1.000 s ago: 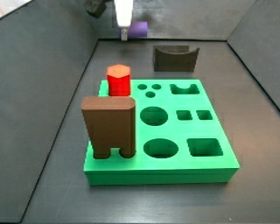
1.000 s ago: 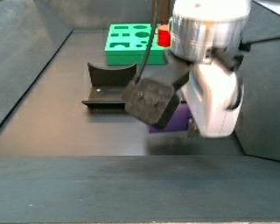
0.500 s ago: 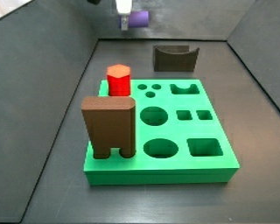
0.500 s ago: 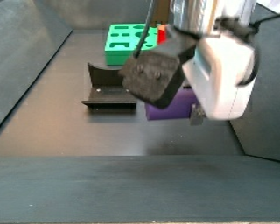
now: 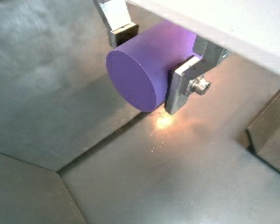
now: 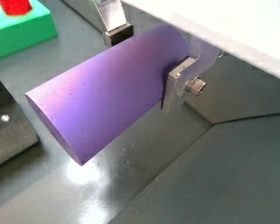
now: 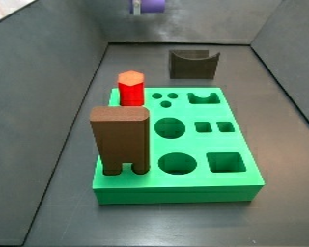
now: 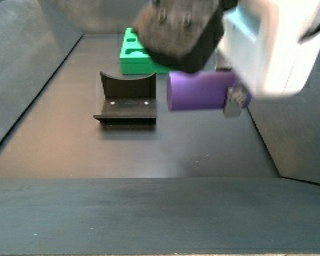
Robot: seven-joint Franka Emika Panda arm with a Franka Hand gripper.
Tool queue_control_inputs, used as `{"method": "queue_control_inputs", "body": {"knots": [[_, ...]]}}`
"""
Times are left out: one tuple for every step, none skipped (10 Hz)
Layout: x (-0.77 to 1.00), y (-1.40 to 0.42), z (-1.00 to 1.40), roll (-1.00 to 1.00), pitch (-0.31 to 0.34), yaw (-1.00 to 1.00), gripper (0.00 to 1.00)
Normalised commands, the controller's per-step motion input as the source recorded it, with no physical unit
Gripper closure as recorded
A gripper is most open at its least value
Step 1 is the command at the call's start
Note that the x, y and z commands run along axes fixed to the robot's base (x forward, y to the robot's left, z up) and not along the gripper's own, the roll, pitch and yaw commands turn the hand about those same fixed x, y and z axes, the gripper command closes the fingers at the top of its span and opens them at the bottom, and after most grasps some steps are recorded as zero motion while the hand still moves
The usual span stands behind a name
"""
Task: Pick up the round object. Move up. Place the round object on the fixture. Regrasp the round object. Move to above the board. Insert the round object.
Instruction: Place the round object on the fixture.
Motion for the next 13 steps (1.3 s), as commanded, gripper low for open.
{"method": "queue_control_inputs", "body": {"knots": [[-0.02,0.0,0.79,0.07,0.076,0.01,1.0],[-0.02,0.0,0.64,0.07,0.086,0.01,1.0],[-0.01,0.0,0.44,0.07,0.095,0.02,1.0],[0.0,0.0,0.29,0.06,0.099,0.02,1.0],[1.0,-0.81,0.35,0.02,-0.071,1.0,1.0],[1.0,-0.8,0.32,0.02,-0.069,1.0,1.0],[1.0,-0.77,0.31,0.02,-0.063,1.0,1.0],[1.0,-0.7,0.29,0.02,-0.058,1.0,1.0],[1.0,-0.6,0.25,0.02,-0.053,1.0,1.0],[1.0,-0.56,0.24,0.02,-0.05,1.0,1.0],[1.0,-0.49,0.21,0.03,-0.044,1.0,1.0],[1.0,-0.41,0.17,0.03,-0.036,1.0,1.0],[1.0,-0.32,0.14,0.03,-0.027,1.0,1.0]]}}
